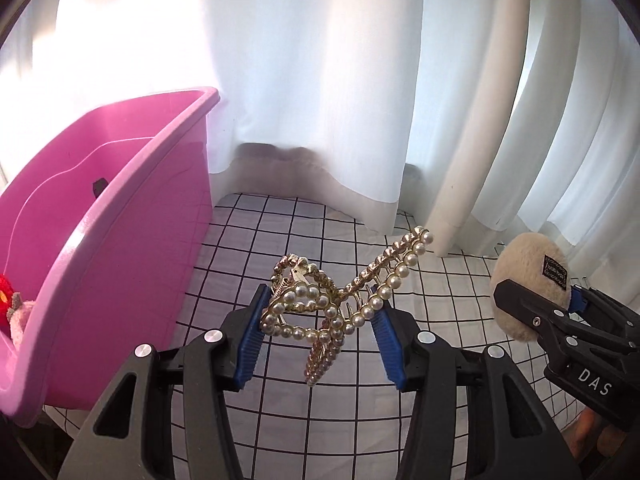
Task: Organize jewelry
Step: 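Carry the pom-pom and pearl clip over the pink tub and open both tools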
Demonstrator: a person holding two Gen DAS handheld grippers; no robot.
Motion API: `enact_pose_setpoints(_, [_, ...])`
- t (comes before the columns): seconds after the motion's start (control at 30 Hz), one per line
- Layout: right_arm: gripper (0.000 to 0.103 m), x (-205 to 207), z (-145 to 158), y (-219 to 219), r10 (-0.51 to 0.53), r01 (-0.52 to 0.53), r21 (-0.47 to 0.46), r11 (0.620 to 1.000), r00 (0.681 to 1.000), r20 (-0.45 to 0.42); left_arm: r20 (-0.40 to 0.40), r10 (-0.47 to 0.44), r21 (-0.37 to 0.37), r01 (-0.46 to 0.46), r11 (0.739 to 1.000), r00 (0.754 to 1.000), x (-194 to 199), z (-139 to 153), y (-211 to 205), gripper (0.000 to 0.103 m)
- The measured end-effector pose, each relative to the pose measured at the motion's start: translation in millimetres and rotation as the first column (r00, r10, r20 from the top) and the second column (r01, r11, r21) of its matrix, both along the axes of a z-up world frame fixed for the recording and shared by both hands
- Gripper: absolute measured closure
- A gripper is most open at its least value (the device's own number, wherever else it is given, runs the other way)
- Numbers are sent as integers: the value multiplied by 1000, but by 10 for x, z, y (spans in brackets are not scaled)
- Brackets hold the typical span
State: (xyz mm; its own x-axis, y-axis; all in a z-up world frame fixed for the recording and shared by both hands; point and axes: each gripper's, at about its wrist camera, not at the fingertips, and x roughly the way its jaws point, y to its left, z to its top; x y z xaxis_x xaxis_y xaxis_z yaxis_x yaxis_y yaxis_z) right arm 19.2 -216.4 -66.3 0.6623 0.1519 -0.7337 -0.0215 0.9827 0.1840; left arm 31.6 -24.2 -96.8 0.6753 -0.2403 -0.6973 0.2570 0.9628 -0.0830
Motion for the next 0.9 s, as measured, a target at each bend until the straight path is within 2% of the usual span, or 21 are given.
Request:
enact_pose_setpoints(0.23, [49, 62, 497, 313, 89, -89, -6, 996, 991, 96, 76, 62, -30, -60, 998, 995, -100, 615, 325, 55])
enact_pose_setpoints(0.37, [49, 224, 765, 626, 171, -173, 5, 985, 973, 155, 122, 153, -34, -150, 988, 981, -95, 922, 697, 55])
enact_pose_setpoints(0.47, [49, 365, 930, 943, 240, -248, 17, 969, 952, 190, 141, 237, -17, -237, 971, 961, -76, 1061, 1036, 55])
enact_pose_setpoints(0.7, [49, 718, 1124, 1787, 391, -406, 28, 914, 896, 210, 133, 430, 26, -437, 899, 893, 46, 1121, 1814, 54])
enact_pose_setpoints(0.9, [49, 996, 973, 2470, 485, -491, 12, 871, 863, 145, 80, 516, 75, -521, 850, 853, 258, 928, 2232, 54])
